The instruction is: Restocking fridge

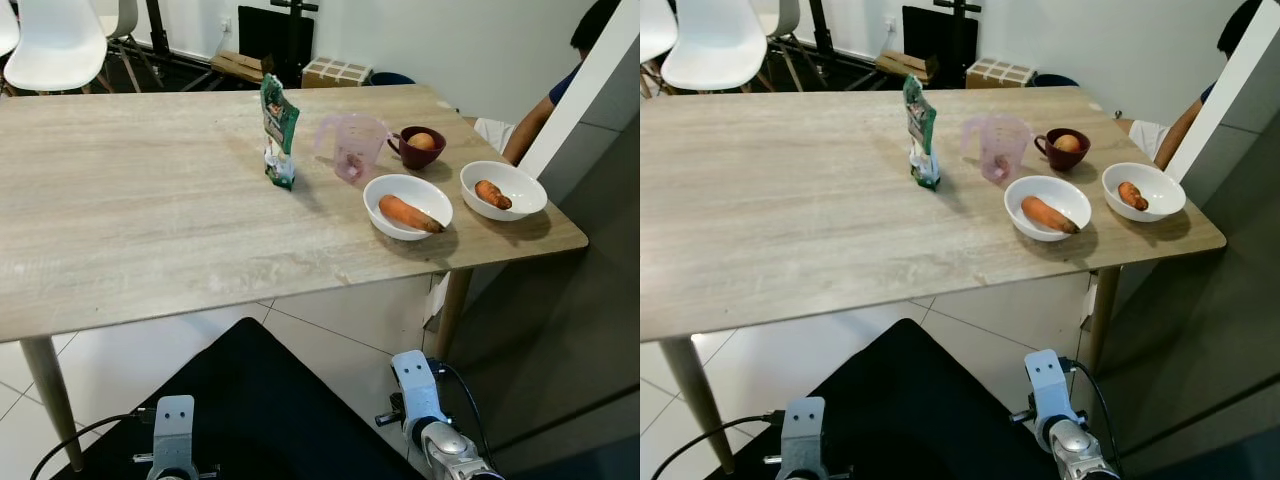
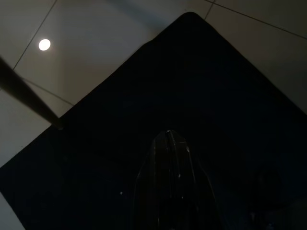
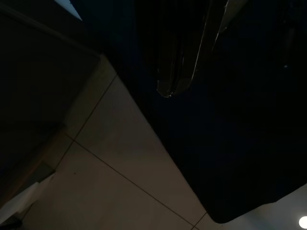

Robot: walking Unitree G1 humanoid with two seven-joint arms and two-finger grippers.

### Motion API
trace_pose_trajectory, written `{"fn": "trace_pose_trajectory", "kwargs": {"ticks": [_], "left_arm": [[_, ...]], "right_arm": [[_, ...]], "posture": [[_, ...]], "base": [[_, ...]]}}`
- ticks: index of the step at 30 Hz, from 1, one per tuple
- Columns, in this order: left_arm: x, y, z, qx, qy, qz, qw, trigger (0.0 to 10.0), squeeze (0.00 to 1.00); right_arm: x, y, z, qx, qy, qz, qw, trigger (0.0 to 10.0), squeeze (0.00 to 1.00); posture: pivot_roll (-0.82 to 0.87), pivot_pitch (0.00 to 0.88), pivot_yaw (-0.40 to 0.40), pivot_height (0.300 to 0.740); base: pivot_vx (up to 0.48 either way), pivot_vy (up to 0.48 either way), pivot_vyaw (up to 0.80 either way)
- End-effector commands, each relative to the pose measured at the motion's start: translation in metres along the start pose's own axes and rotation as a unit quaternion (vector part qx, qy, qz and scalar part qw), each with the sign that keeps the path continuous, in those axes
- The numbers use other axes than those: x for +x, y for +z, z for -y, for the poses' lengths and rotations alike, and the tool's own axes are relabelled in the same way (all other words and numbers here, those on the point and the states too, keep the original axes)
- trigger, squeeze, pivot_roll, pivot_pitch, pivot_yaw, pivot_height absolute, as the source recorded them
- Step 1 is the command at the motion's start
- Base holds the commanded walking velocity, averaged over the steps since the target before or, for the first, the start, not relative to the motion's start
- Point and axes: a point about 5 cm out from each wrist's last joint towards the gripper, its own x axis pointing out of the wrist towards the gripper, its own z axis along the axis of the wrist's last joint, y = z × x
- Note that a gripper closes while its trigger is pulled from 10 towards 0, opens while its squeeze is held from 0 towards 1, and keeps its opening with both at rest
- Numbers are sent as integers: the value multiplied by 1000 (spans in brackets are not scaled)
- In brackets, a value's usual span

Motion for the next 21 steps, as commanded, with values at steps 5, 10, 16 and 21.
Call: {"fn": "trace_pose_trajectory", "kwargs": {"ticks": [5,10,16,21], "left_arm": [[-2,-5,-4,7,1,-10,1000,10000,0],[-2,-3,-2,15,-4,3,1000,10000,0],[-3,-4,-2,16,-7,4,1000,10000,0],[-4,-5,-1,17,-9,4,1000,10000,0]], "right_arm": [[-2,-5,1,-3,-2,-8,1000,10000,0],[-3,-8,3,-3,-5,-13,1000,10000,0],[-4,-10,3,-3,-5,-13,1000,10000,0],[-4,-11,4,-2,-6,-14,1000,10000,0]], "posture": [[-51,82,-75,740],[-48,86,-75,740],[-49,88,-74,740],[-51,90,-75,740]], "base": [[297,0,0],[0,0,0],[0,0,0],[0,0,0]]}}
